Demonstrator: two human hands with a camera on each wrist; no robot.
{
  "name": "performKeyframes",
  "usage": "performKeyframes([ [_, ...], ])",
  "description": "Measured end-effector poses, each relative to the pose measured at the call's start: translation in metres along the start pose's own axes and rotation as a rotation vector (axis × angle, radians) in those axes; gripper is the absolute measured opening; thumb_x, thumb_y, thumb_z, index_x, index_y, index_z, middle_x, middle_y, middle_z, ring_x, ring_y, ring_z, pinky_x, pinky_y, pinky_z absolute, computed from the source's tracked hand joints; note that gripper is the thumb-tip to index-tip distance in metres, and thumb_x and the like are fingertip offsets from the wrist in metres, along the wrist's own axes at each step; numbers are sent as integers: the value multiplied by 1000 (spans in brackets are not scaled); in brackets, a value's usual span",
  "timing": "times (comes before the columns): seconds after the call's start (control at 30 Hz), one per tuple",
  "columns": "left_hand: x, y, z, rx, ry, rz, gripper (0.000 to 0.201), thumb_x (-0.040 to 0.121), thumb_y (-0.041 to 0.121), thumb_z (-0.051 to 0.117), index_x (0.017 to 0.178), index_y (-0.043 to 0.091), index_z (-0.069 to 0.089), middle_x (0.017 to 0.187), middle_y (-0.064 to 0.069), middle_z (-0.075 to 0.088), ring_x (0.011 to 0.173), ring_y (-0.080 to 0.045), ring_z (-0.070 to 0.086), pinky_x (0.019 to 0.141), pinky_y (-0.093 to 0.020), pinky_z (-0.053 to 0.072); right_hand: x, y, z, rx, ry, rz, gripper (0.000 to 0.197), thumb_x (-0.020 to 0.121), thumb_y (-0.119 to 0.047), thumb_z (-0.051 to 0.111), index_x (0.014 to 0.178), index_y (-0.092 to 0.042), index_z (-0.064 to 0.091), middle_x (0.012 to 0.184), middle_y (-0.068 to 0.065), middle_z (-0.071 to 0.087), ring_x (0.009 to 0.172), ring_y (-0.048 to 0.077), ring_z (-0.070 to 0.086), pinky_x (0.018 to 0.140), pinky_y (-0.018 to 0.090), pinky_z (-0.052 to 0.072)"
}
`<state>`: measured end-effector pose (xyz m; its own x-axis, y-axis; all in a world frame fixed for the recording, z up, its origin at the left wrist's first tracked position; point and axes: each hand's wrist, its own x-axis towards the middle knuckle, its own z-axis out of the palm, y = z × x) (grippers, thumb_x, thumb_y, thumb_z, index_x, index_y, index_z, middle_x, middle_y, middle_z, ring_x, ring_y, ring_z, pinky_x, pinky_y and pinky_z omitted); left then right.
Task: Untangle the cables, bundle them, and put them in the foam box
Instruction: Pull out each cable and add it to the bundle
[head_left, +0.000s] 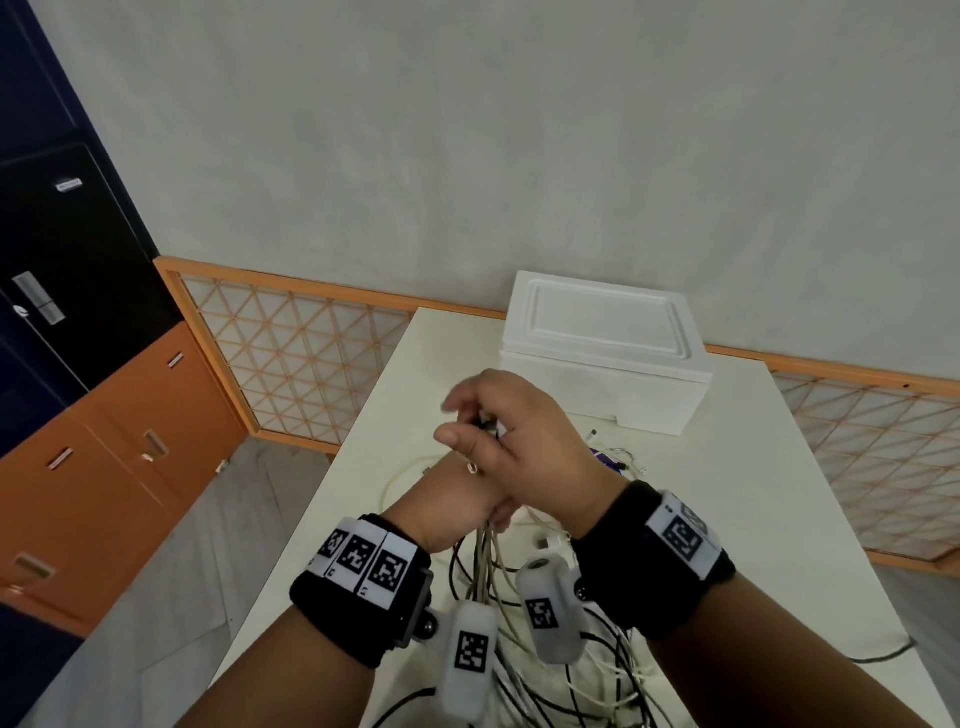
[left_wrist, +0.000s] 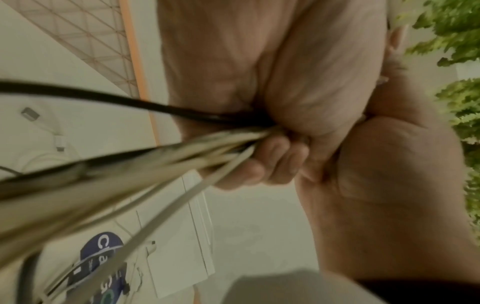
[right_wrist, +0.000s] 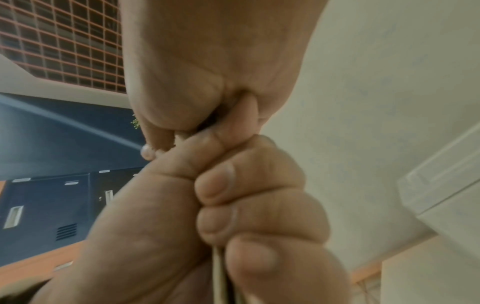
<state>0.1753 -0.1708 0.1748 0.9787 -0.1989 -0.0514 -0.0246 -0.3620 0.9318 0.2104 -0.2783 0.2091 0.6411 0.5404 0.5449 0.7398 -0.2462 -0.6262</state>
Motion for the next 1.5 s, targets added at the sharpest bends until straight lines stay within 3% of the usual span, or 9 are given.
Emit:
performKeyframes([
  [0.17, 15, 1, -7, -638, 271, 25, 34, 85, 41, 67, 88, 7, 65, 78, -8, 66, 73, -21, 64, 67, -34, 53, -9, 16, 6, 462, -21, 419, 80, 77, -52, 63, 143, -24, 26, 138, -2, 44, 124, 12, 50, 103, 32, 44],
  [0.4, 17, 1, -28, -455, 195, 168, 37, 91, 47, 48, 91, 10, 57, 62, 0, 34, 47, -14, 34, 44, -25, 37, -29, 14, 19, 408, -83, 543, 19, 90, -28, 57, 90, -11, 66, 80, -2, 69, 71, 15, 67, 77, 43, 51],
  [0.6, 17, 0, -31, -433, 114, 224, 44, 76, 75, 53, 74, 32, 65, 67, -4, 41, 67, -6, 44, 76, -19, 42, -33, -3, 14, 169, 92, 570, 34, 74, -26, 78, 57, -11, 53, 45, -8, 43, 44, 7, 35, 50, 25, 29],
  [0.87, 14, 18, -21, -687, 73, 177, 53, 91, 50, 44, 45, 25, 51, 82, -13, 50, 63, -15, 44, 54, -25, 42, -36, 15, 11, 834, -8, 524, 12, 82, -5, 63, 81, -15, 71, 78, 8, 68, 73, 21, 58, 72, 31, 49],
  [1.0, 15, 15, -20, -711, 67, 138, 53, 90, 48, 43, 44, 22, 45, 84, -2, 65, 60, -20, 57, 47, -24, 40, -36, 17, 9, 511, -78, 513, 27, 85, -3, 59, 79, -28, 65, 72, -6, 66, 66, 11, 57, 68, 29, 47],
  [1.1, 16, 14, -18, -796, 82, 129, 49, 89, 42, 43, 46, 18, 39, 79, -9, 67, 72, -21, 60, 67, -33, 49, -37, 14, 11, 234, -122, 469, 21, 87, -11, 56, 74, -27, 54, 60, -12, 55, 56, 4, 47, 59, 22, 39],
  [1.23, 16, 20, -22, -821, 89, 86, 49, 86, 43, 44, 44, 18, 39, 62, -7, 62, 85, -28, 60, 91, -37, 47, -45, 12, 13, 654, -97, 596, 11, 81, -14, 53, 73, -8, 49, 58, 2, 46, 57, 14, 47, 65, 34, 45],
  [1.33, 18, 18, -22, -863, 133, 16, 54, 92, 43, 43, 44, 18, 38, 59, -6, 56, 65, -20, 62, 85, -38, 50, -50, 9, 9, 798, -222, 600, 8, 83, -6, 56, 83, -12, 51, 63, 3, 50, 54, 16, 56, 65, 34, 53],
  [1.5, 27, 9, -37, -1162, 266, -122, 57, 97, 43, 46, 46, 19, 37, 47, 3, 39, 43, -12, 41, 52, -26, 49, -65, 17, 5, 70, -385, 653, 5, 90, -21, 56, 92, -19, 52, 63, -4, 56, 47, 6, 54, 54, 27, 47],
])
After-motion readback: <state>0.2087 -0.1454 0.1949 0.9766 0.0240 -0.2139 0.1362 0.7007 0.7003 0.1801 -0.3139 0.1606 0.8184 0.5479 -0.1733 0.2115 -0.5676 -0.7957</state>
